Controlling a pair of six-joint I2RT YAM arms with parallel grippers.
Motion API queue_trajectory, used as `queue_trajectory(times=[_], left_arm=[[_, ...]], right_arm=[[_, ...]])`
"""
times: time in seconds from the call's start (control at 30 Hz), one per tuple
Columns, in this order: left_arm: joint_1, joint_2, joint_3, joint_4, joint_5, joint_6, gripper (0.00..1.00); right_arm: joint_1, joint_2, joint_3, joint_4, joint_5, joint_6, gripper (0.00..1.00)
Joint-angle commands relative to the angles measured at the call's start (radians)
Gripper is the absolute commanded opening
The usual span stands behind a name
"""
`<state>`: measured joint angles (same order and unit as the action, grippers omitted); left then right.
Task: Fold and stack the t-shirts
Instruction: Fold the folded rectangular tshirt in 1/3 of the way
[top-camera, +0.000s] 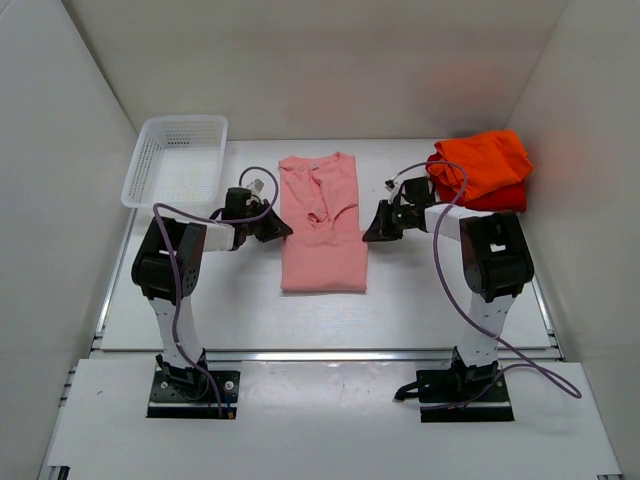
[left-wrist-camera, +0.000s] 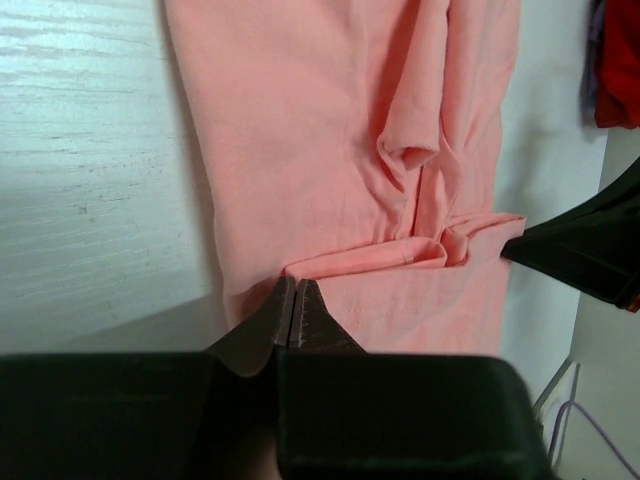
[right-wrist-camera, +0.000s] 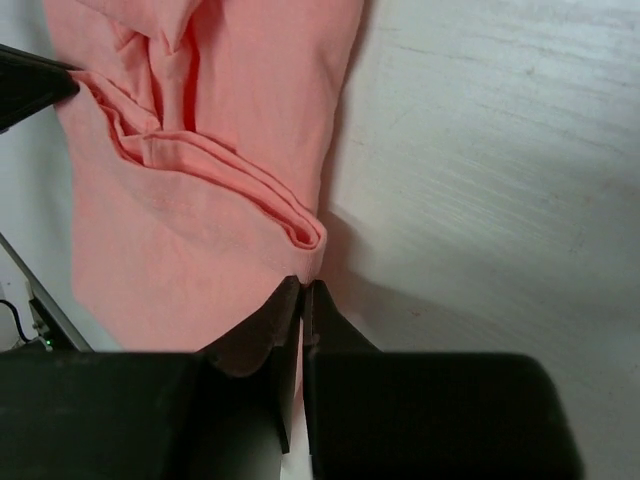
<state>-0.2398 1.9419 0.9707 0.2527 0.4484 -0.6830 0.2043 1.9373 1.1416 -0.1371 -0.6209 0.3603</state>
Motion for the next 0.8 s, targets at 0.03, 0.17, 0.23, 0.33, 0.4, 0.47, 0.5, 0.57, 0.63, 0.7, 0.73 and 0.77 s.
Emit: queue_trajectory(times=[0.03, 0.17, 0.23, 0.33, 0.4, 0.47, 0.5, 0.57, 0.63, 0.7, 0.73, 0.77], left_arm=[[0.007, -0.043, 0.023, 0.013, 0.018, 0.01, 0.0], [0.013, -0.098, 0.016, -0.003, 0.016, 0.008, 0.0], [0.031, -0.126, 0.013, -0.004, 0.018, 0.005, 0.0], [0.033, -0.169, 0.005, -0.006, 0.021, -0.001, 0.0], [0.039, -0.195, -0.001, -0.01, 0.006, -0.004, 0.0], [0.046, -0.195, 0.01, -0.012, -0.011, 0.002, 0.0], [0.043, -0.181, 0.022, -0.016, -0.016, 0.003, 0.0], [0.056, -0.14, 0.058, -0.024, -0.011, 0.013, 0.0], [0.063, -0.069, 0.101, -0.042, -0.002, 0.016, 0.05], [0.079, -0.026, 0.141, -0.046, 0.009, 0.01, 0.17], [0.082, -0.011, 0.143, -0.033, 0.009, -0.001, 0.31], [0.095, -0.009, 0.129, -0.012, 0.007, -0.009, 0.39]], right_arm=[[0.001, -0.006, 0.061, -0.002, -0.026, -0.03, 0.0], [0.018, -0.047, 0.089, -0.041, -0.013, -0.043, 0.0], [0.023, -0.046, 0.112, -0.055, -0.007, -0.049, 0.0], [0.02, -0.055, 0.158, -0.073, -0.016, -0.052, 0.0], [0.024, -0.038, 0.199, -0.085, -0.031, -0.044, 0.0], [0.021, -0.018, 0.236, -0.094, -0.033, -0.054, 0.0], [0.021, 0.001, 0.259, -0.104, -0.031, -0.063, 0.0], [0.017, 0.044, 0.321, -0.123, -0.031, -0.073, 0.0], [0.015, 0.112, 0.404, -0.159, -0.027, -0.083, 0.0], [-0.003, 0.153, 0.46, -0.185, -0.023, -0.087, 0.29], [-0.009, 0.161, 0.471, -0.185, -0.005, -0.089, 0.36], [-0.013, 0.164, 0.469, -0.176, 0.004, -0.092, 0.46]])
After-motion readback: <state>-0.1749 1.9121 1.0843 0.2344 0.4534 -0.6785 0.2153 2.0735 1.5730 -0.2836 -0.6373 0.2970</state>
